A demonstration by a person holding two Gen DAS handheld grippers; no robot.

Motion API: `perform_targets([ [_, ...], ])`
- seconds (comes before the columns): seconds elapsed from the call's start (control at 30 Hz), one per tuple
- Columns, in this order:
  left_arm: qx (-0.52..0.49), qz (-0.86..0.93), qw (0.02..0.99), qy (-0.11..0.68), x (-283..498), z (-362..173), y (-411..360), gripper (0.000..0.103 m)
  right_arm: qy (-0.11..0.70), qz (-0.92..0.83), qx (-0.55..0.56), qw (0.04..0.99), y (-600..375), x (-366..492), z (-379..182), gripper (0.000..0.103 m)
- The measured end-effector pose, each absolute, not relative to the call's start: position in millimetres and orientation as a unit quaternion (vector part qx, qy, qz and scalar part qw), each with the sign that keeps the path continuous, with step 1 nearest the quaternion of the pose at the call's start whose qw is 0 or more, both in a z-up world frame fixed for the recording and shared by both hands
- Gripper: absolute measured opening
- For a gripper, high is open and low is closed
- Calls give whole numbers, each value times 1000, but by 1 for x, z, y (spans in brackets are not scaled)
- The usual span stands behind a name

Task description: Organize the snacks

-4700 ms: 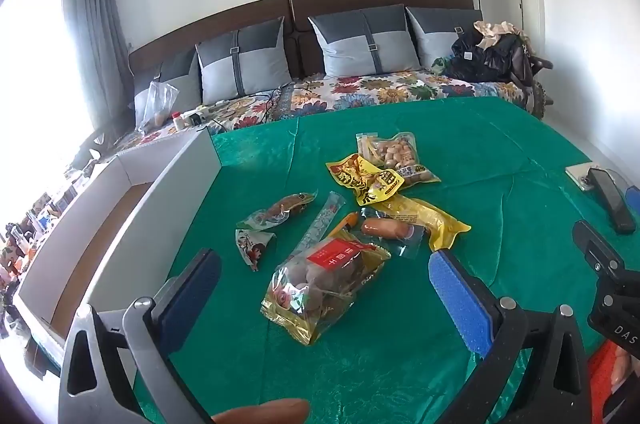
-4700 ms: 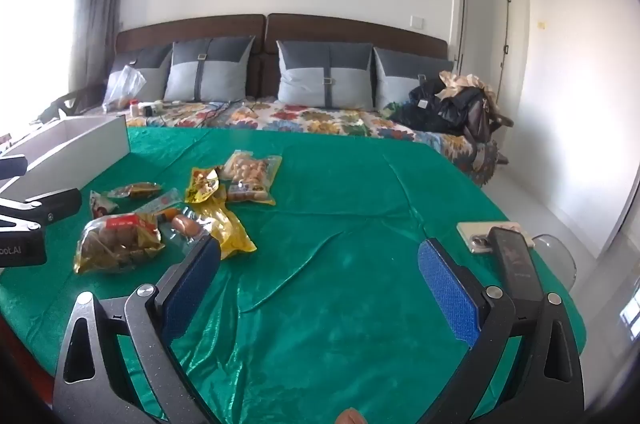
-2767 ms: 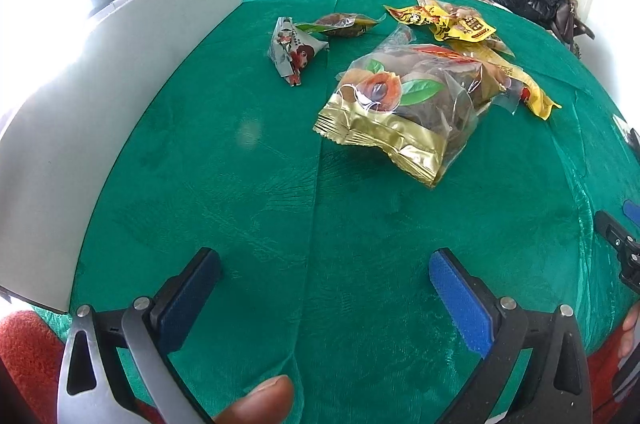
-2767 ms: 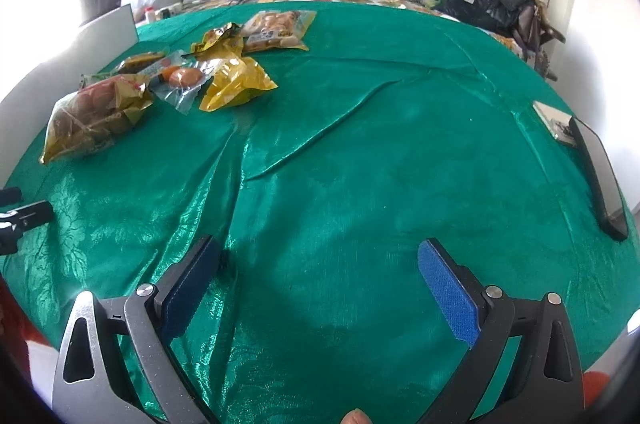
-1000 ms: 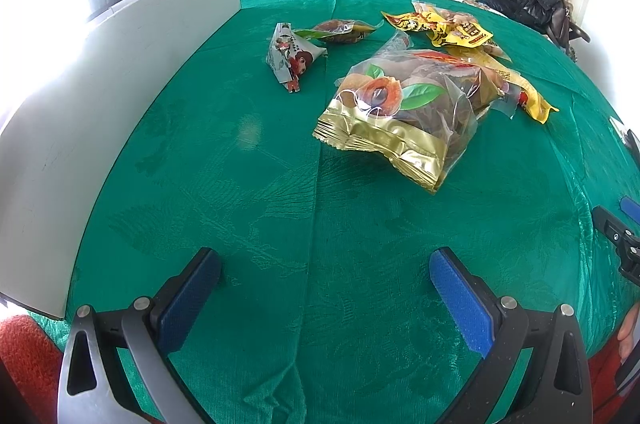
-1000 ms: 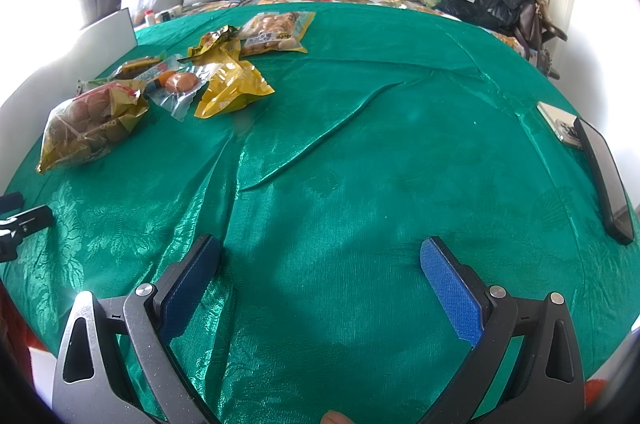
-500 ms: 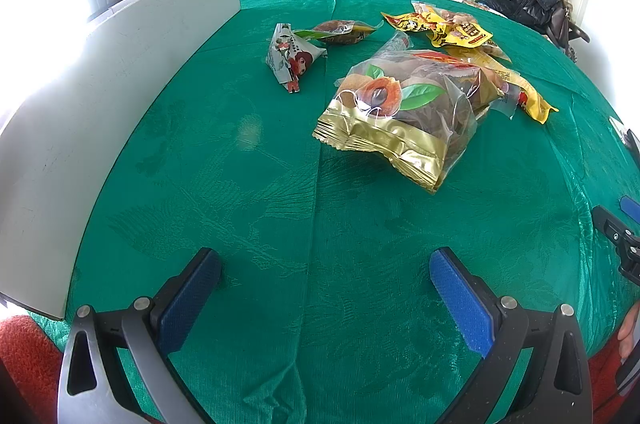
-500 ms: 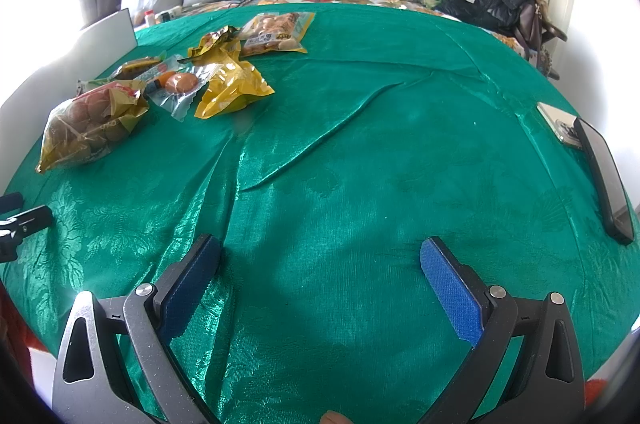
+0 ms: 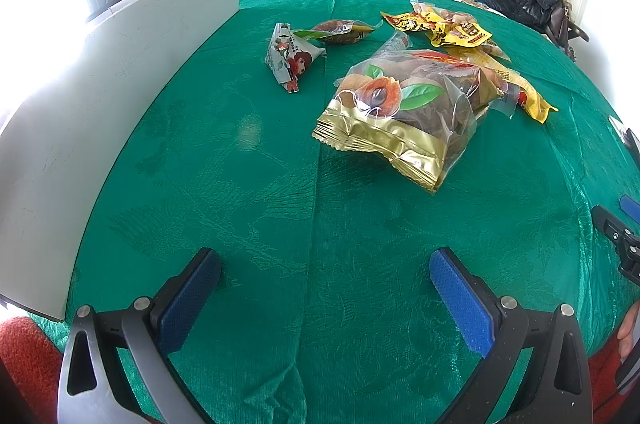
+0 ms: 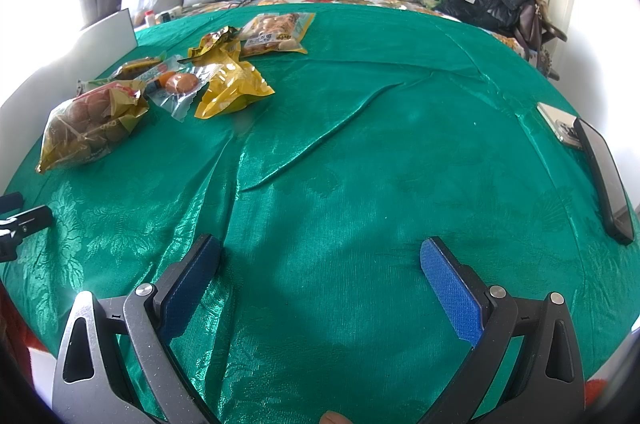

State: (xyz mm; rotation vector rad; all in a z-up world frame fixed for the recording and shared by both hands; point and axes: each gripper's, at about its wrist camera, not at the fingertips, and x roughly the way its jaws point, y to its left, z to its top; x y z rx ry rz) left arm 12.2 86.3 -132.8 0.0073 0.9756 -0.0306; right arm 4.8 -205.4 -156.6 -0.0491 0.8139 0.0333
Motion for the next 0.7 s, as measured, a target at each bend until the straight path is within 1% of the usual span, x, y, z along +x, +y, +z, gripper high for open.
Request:
perform_targets([
  [0.7,9,-32,881,473,16,-132,88,103,395,16,-24,918,-206,5,-157,102],
])
